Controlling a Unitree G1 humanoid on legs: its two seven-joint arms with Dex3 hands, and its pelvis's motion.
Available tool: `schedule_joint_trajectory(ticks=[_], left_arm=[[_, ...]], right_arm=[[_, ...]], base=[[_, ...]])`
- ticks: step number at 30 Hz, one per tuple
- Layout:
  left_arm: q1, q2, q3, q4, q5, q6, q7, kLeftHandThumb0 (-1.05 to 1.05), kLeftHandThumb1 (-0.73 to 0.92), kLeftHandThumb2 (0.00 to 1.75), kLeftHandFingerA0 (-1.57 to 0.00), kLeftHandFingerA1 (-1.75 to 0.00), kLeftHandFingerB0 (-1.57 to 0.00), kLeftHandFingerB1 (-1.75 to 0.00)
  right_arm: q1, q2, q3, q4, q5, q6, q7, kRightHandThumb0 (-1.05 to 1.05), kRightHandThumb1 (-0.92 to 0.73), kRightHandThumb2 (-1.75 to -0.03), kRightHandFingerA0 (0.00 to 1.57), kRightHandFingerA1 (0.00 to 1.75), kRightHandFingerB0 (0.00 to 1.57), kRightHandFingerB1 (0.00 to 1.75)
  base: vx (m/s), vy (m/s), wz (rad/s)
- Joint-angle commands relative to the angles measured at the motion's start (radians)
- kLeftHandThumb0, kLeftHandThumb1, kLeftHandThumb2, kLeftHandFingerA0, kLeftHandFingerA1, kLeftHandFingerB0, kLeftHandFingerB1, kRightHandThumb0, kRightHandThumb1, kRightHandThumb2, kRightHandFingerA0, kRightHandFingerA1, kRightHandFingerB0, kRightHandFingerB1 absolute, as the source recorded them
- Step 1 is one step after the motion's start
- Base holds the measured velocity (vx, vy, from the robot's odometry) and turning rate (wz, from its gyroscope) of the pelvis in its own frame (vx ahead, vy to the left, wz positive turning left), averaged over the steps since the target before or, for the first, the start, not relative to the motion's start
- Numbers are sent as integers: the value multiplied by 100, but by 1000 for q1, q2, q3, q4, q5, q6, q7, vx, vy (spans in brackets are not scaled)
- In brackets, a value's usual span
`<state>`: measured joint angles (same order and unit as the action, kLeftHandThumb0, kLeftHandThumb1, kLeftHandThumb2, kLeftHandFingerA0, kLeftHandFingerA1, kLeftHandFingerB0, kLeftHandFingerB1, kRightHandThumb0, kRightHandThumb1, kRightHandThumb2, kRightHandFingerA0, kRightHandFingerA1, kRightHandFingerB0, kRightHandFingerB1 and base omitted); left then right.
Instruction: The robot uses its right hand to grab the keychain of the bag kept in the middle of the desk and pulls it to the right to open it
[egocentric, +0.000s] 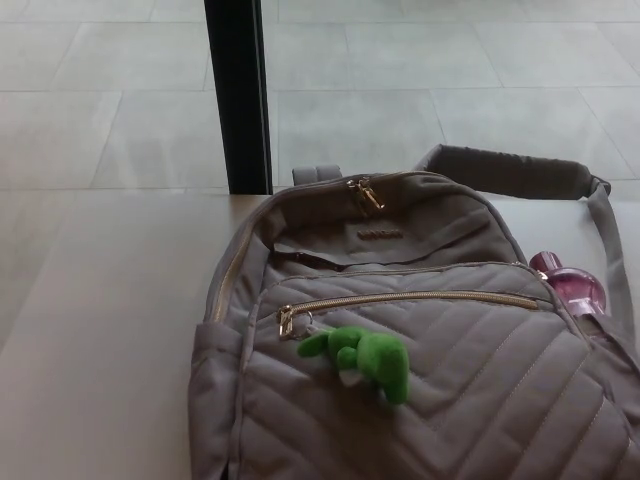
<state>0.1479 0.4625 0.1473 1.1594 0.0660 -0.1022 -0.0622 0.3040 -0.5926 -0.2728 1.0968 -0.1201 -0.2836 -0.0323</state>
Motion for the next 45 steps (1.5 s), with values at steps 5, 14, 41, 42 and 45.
schedule_joint_trajectory(ticks=[5, 14, 41, 42, 45], left_arm=[[-28, 42, 35, 75, -17, -93, -9, -52, 45, 87, -74, -92, -46, -57], [-29, 40, 44, 89, -22, -107, -7, -51, 57, 57, -72, -81, -56, -43], [-49, 37, 74, 84, -52, -95, -22, -45, 57, 57, -66, -60, -59, -45], [-43, 36, 72, 83, -50, -116, -28, -47, 57, 57, -68, -60, -59, -46], [-32, 46, 48, 73, -19, -141, -27, -52, 60, 58, -62, -61, -57, -43]], right_arm=[[-172, -110, -316, -80, 296, -90, 123, -63, -58, -57, 38, 71, 12, 39], [-373, -83, -317, -789, 435, 142, 163, -82, -58, -58, 37, 62, 18, 48], [-694, 152, 377, -1455, 138, 420, 258, -68, -54, -57, 44, 49, 38, 33], [-679, 154, 397, -1471, 131, 434, 260, -68, -55, -57, 42, 50, 37, 33], [-648, 153, 420, -1501, 125, 471, 254, -65, -53, -57, 44, 50, 40, 33]], base=[[0, 0, 0], [0, 0, 0], [0, 0, 0], [0, 0, 0], [0, 0, 0]])
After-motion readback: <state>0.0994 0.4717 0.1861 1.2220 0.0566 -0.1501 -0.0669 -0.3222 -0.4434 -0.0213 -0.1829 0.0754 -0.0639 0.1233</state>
